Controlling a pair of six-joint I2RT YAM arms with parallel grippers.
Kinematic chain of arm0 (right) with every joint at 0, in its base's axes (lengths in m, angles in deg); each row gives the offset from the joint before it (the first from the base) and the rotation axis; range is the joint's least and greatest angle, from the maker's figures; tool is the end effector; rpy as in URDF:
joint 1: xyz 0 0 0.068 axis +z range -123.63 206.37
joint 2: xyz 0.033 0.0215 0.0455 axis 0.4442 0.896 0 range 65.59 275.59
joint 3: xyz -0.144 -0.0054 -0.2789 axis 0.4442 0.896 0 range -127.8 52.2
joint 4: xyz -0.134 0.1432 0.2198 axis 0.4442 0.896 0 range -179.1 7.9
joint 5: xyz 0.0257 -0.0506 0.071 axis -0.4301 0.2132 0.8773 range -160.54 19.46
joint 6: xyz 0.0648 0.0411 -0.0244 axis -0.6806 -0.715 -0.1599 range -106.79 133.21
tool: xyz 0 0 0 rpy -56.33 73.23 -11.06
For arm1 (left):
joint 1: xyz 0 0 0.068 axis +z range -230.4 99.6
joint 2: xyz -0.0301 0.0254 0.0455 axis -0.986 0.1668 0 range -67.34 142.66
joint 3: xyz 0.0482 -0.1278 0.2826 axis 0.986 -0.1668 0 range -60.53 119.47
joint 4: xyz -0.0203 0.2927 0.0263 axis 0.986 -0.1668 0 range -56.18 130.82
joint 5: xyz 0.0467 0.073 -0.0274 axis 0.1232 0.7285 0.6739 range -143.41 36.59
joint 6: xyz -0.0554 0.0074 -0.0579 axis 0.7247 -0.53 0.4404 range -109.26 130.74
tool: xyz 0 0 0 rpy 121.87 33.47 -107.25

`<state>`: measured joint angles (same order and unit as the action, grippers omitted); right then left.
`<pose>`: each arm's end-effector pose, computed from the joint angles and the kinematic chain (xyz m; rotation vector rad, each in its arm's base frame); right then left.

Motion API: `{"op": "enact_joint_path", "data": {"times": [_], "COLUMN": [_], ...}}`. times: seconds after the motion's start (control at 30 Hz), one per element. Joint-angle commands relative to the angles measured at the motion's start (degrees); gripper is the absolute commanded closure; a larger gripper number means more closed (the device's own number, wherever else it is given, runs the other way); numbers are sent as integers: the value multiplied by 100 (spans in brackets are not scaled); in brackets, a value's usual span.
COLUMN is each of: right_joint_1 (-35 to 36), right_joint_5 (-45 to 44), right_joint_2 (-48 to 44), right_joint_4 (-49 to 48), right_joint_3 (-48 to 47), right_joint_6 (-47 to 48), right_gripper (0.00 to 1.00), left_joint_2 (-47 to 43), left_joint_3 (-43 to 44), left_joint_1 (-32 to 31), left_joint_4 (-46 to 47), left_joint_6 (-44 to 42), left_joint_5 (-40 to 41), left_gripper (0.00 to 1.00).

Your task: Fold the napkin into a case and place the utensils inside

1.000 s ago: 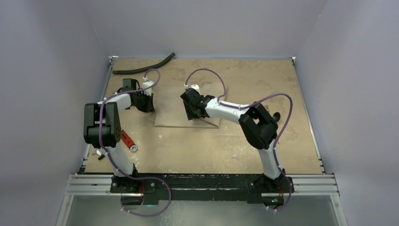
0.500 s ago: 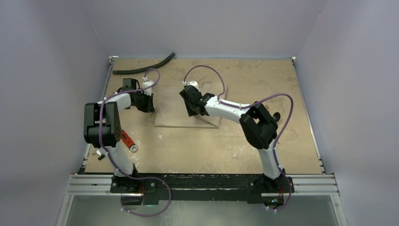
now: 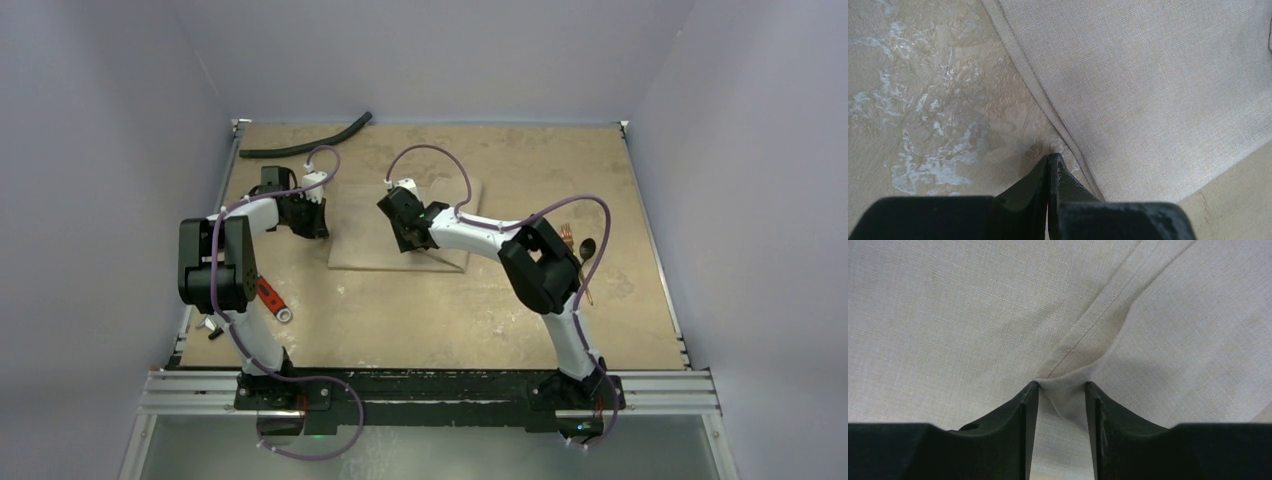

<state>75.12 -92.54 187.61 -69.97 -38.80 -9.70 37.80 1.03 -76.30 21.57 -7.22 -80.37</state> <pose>0.3771 0.3904 0.1739 -0.3657 2.3382 0.1289 0.4076 -0.0024 0.1384 0.4544 2.5141 -0.4822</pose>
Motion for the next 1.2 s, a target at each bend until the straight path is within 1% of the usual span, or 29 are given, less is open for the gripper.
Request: {"op": "enact_joint_path", "data": {"times": [0.0,0.13,0.2,0.37,0.43,0.5,0.6,0.77,1.03,1.17], "right_joint_1": [37,30,30,41,43,68,181,444,487,487], "right_joint_5": [-188,-348,-430,-424,-310,-122,178,540,1056,1352], "right_joint_2": [37,-96,-272,-539,-591,-616,-582,-346,-113,141], "right_joint_4": [10,0,-87,-134,-196,-345,-561,-765,-1497,-1723], "right_joint_3": [-177,-168,-111,-169,-181,-192,-285,-646,-822,-1076], "right_joint_6": [-35,-71,-61,63,100,169,258,391,324,206], "right_gripper": [62,86,89,91,93,98,100,100,100,100], "left_joint_2": [447,461,474,480,490,501,507,507,502,516], "left_joint_3": [-188,-191,-208,-255,-256,-271,-285,-287,-326,-312], "left_joint_1": [38,38,38,34,33,30,30,30,22,21], "left_joint_4": [-484,-497,-480,-449,-440,-433,-423,-429,-414,-421], "left_joint_6": [-94,-129,-148,-151,-153,-147,-135,-153,-194,-151], "left_joint_5": [505,512,529,527,519,505,482,477,510,483], "left_gripper": [100,100,100,100,100,100,100,100,100,100]}}
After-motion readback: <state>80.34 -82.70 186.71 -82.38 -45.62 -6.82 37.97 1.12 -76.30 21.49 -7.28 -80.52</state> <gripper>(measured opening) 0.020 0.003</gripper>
